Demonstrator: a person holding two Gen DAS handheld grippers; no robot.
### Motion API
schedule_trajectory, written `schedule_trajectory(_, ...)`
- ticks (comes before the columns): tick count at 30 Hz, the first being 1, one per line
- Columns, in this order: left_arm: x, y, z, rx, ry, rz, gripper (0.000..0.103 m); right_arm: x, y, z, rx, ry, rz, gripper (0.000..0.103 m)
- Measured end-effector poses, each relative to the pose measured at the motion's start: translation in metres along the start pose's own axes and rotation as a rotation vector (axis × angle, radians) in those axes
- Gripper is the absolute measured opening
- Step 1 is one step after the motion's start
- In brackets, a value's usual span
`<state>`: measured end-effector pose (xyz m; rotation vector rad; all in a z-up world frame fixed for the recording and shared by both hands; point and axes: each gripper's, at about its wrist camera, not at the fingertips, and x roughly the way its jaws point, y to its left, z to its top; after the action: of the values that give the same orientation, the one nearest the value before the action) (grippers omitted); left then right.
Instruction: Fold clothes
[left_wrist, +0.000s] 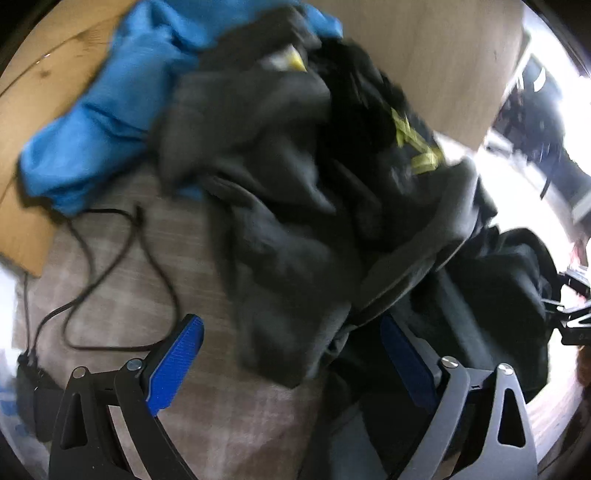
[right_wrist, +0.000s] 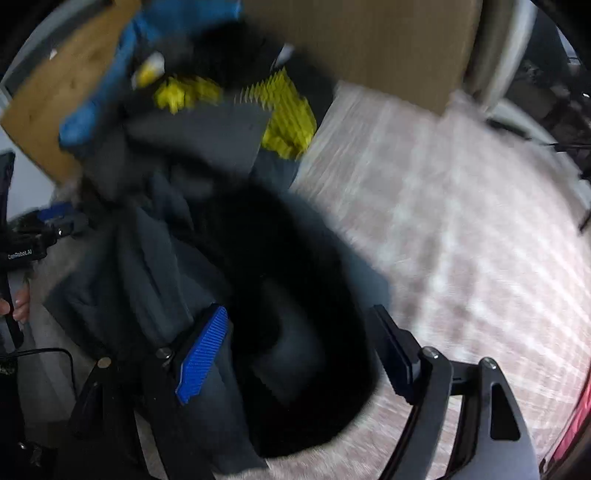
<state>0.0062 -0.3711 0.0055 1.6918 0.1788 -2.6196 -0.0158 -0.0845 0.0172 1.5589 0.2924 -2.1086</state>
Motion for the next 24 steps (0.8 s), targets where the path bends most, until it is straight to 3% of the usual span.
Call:
schedule_trajectory(2,0.011,-0.01,0.001,0.024,0.005,-0.007,0.042,0.005,0.004,-0.001,0.006,-0.013,0.037,0.065)
schedule_trajectory(3,0.013,-0.01,0.002,0.009,-0.001,-0.023,0.037,0.002,0.005,-0.001,0.012,-0.036,0.069,0.023)
schedule_trajectory(4,0.012,-0.008,0.005,-0.016,-0.014,-0.05,0.026,-0.003,0.006,-0.001,0.016,-0.05,0.111,0.005)
schedule_trajectory(5,0.009,-0.005,0.008,-0.041,-0.031,-0.074,0.016,-0.009,0.005,0.001,0.022,-0.072,0.135,0.005)
schedule_trajectory(9,-0.026,0.007,0.028,-0.061,-0.113,-0.113,0.015,-0.07,-0.001,0.021,0.04,-0.25,0.139,0.004)
schedule_trajectory(13,-0.085,0.016,0.073,-0.018,-0.231,-0.066,0.014,-0.172,-0.006,0.062,0.018,-0.511,0.112,0.004)
schedule_trajectory(18,-0.167,0.038,0.138,-0.006,-0.434,0.01,0.015,-0.277,-0.007,0.088,-0.044,-0.707,0.044,0.004)
schedule_trajectory(19,-0.171,0.044,0.153,-0.002,-0.43,0.068,0.02,-0.288,-0.01,0.085,-0.046,-0.717,0.027,0.004)
schedule_trajectory(21,-0.167,0.056,0.177,-0.009,-0.348,0.203,0.029,-0.288,-0.016,0.072,-0.041,-0.683,-0.022,0.004)
schedule_trajectory(23,-0.168,0.069,0.174,-0.014,-0.317,0.277,0.029,-0.286,-0.026,0.057,-0.026,-0.648,-0.066,0.004)
schedule_trajectory(24,-0.17,0.073,0.163,-0.008,-0.319,0.276,0.031,-0.28,-0.036,0.044,0.001,-0.631,-0.079,0.004)
